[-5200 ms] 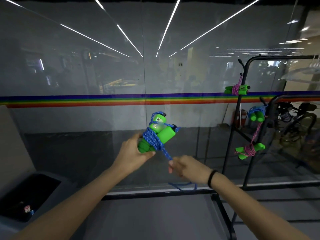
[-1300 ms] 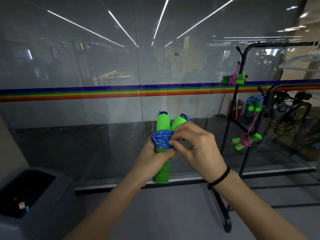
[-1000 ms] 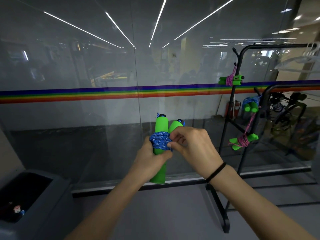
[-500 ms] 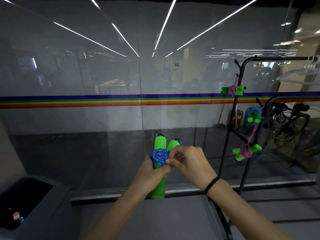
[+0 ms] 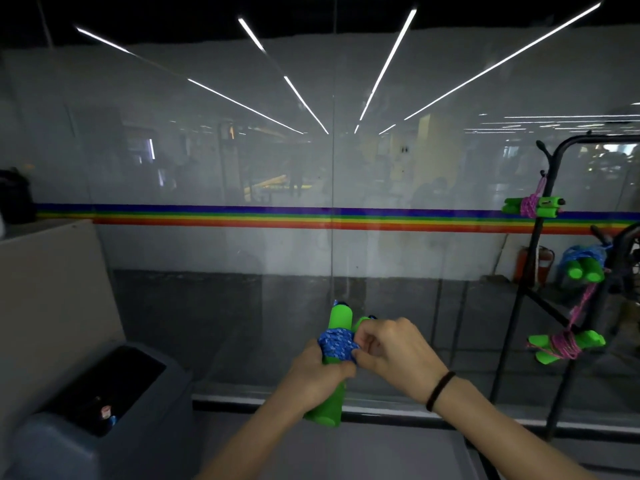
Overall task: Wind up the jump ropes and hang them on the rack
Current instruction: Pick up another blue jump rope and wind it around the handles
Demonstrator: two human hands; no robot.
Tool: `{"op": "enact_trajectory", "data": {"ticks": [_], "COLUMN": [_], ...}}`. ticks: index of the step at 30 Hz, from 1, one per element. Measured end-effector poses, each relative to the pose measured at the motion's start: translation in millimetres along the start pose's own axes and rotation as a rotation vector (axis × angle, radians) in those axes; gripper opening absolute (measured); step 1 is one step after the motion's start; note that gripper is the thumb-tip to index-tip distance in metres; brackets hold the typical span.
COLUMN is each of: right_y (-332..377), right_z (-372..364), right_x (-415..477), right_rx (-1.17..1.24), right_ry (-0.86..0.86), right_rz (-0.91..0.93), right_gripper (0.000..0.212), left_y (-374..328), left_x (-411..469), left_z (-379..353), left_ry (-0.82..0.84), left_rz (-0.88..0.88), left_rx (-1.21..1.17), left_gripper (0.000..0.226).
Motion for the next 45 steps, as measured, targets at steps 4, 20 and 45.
{"op": "enact_trajectory", "data": {"ticks": [4, 20, 45], "right_y": [10, 16, -35], "right_z": [-8, -21, 26], "right_x": [5, 6, -13], "right_rx": [-0.019, 0.428, 1.117], "right_ry": [-0.053, -0.033, -0.282], "right_rz": [-0.01, -0.073, -0.286], "right_gripper": [0.009, 0.02, 0.026], "left_y": [3, 2, -16], "left_x": [-3, -17, -38], "left_z": [6, 28, -2], "left_ry": [-0.005, -0.044, 0.296], "left_rz": [0.031, -0.037, 0.048], "left_rx": [-0.065, -0.187, -0.7], "left_gripper": [0.064, 0.049, 0.02]}}
Point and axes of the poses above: each hand's wrist, its own x-axis towards the middle knuckle, its own z-axis out of the back of the hand, y = z × x, the point moved 7 cm from there along x, towards the middle knuckle, and after that the axes turned 4 degrees about -z, right-handed, at the moved point
